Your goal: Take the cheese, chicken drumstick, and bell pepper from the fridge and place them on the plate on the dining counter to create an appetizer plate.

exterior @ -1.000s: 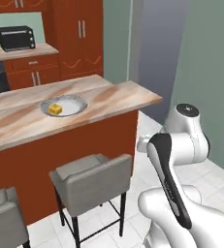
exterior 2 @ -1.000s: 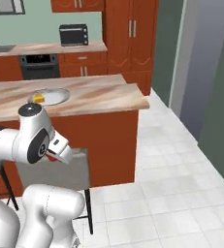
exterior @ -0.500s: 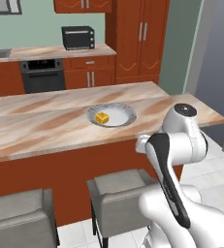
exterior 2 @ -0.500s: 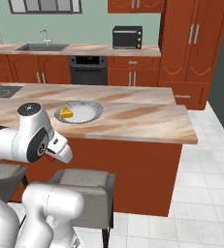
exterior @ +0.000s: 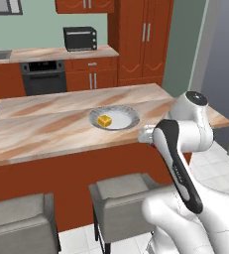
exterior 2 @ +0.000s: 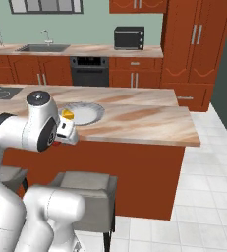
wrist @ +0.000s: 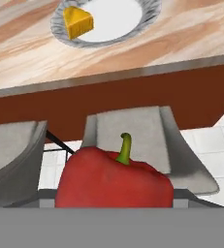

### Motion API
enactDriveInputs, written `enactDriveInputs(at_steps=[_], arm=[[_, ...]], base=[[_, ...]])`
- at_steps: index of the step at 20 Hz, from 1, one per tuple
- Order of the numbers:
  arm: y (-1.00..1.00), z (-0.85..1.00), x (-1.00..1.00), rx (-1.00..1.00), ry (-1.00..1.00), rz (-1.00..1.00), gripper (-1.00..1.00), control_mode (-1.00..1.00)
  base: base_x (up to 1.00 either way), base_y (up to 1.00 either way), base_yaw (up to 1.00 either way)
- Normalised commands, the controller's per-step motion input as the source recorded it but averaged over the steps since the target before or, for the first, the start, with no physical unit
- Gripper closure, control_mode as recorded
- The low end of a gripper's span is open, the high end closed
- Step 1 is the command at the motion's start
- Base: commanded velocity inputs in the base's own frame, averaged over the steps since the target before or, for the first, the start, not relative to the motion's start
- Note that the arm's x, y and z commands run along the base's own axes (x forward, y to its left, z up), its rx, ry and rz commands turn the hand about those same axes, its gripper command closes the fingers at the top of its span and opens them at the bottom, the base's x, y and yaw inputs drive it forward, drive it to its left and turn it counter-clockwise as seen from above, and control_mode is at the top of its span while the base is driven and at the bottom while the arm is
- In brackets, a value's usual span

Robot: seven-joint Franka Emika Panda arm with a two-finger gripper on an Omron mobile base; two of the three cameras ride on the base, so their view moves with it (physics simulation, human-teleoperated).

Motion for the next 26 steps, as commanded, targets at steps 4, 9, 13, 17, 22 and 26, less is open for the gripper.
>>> enactDriveInputs(at_steps=[4, 9, 13, 17, 22, 26], arm=[[0.37, 0.69, 0.80, -0.06, -0.07, 0.05, 1.00, -1.00], [0.29, 0.40, 0.80, -0.07, -0.02, 0.00, 1.00, -1.00], [0.01, -0.01, 0.75, -0.03, 0.00, 0.00, 1.00, -1.00], [0.00, -0.28, 0.89, -0.01, 0.00, 0.00, 1.00, -1.00], [0.00, -0.48, 0.83, 0.00, 0.00, 0.00, 1.00, -1.00], [0.00, -0.52, 0.69, 0.00, 0.00, 0.00, 1.00, -1.00]], base=[[0.00, 0.00, 0.00], [0.00, 0.00, 0.00], [0.00, 0.00, 0.00], [0.00, 0.00, 0.00], [0.00, 0.00, 0.00], [0.00, 0.00, 0.00]])
